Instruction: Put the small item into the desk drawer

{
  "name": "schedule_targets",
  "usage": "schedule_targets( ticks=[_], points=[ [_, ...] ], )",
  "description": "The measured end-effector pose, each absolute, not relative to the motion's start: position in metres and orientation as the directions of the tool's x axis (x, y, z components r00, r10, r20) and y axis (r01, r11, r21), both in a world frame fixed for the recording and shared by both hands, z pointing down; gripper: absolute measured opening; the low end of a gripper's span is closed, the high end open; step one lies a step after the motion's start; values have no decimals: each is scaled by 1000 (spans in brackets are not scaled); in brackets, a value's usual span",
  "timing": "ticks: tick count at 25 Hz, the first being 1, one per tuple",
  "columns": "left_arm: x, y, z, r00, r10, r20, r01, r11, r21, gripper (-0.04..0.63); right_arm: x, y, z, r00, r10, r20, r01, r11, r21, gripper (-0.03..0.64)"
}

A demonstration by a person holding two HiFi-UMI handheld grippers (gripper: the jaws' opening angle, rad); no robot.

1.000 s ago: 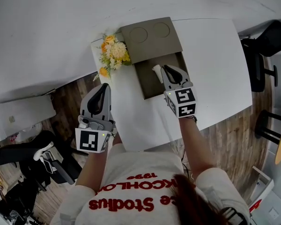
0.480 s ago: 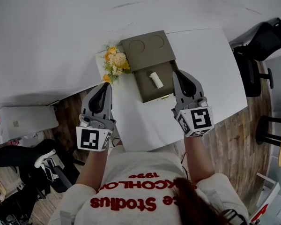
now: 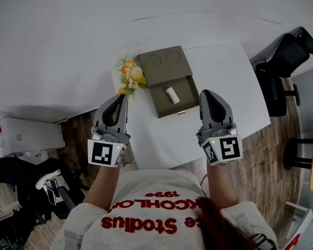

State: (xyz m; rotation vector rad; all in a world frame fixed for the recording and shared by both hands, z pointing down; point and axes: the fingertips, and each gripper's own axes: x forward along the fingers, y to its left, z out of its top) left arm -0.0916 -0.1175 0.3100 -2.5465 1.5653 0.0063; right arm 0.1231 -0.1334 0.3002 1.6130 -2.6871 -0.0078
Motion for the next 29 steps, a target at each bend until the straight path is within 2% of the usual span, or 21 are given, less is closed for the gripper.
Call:
schedule_targets(
  ticks=[9,29],
  points=[
    [-98,-102,309,437,-896,-82,-898,-430,-96,6,137,-115,280,-438,-897,-53,-898,440,-22,8],
    [-104,-86,302,435,-893,-113,-900,-426,-91,6,125,-98,273,-448,-892,-62,-894,449,1,8]
  ],
)
